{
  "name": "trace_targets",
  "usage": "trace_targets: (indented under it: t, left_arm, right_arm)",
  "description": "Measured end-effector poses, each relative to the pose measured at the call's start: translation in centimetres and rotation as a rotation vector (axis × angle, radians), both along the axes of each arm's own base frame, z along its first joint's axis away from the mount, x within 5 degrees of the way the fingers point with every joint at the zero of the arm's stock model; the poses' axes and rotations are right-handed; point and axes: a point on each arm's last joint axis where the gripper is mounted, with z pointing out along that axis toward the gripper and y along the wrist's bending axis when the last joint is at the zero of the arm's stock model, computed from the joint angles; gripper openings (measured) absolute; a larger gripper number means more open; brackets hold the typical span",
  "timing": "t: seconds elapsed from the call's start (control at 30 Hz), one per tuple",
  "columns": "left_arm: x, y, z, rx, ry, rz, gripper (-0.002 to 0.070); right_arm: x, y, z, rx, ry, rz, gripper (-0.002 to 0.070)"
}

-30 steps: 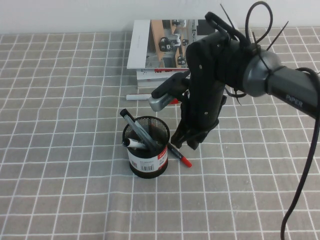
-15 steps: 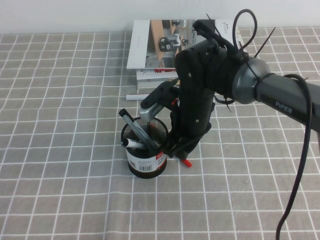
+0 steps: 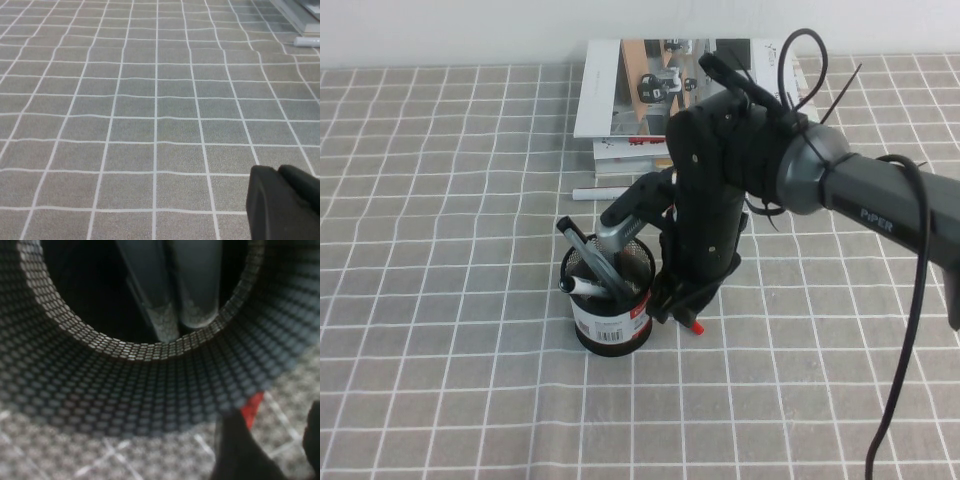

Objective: Put the pen into the pen holder
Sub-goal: Pick up the pen on the table

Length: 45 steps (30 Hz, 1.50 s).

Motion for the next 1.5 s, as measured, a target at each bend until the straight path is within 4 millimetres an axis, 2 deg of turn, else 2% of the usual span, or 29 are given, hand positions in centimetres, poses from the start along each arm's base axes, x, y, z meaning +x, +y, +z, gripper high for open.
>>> trace_targets:
  t: [0.1,0.47,0.73,0.83,0.97,1.13,1.23,1.5]
  left_arm:
    - [0.0,0.0,0.0,0.000,0.000,0.000,-0.0004]
    - [0.0,0.0,0.0,0.000,0.000,0.000,-0.0004]
    - [0.0,0.0,0.0,0.000,0.000,0.000,-0.0004]
    - [0.0,0.0,0.0,0.000,0.000,0.000,-0.0004]
    - [0.0,0.0,0.0,0.000,0.000,0.000,-0.0004]
    - [0.0,0.0,0.0,0.000,0.000,0.000,-0.0004]
    - [0.0,0.0,0.0,0.000,0.000,0.000,-0.0004]
    - [0.0,0.0,0.0,0.000,0.000,0.000,-0.0004]
  right_arm:
    - [0.1,0.1,-0.7,-0.009,0.011,0.000,0.0258]
    - [0.1,0.3,-1.1,0.002,0.030,-0.005,0.0257]
    - [0.3,0.6,-2.5,-0.005,0.051,-0.007,0.0252]
    - [0.5,0.7,-2.7,-0.001,0.044,-0.031,0.0209]
    - [0.9,0.4,-2.6,-0.031,0.005,-0.047,0.0057]
    - [1.2,0.1,-2.5,-0.062,-0.028,-0.078,0.0041]
    - [1.0,0.1,-1.9,-0.049,-0.020,-0.100,0.0041]
    - [0.2,-0.2,1.9,0.024,-0.054,-0.113,0.0041]
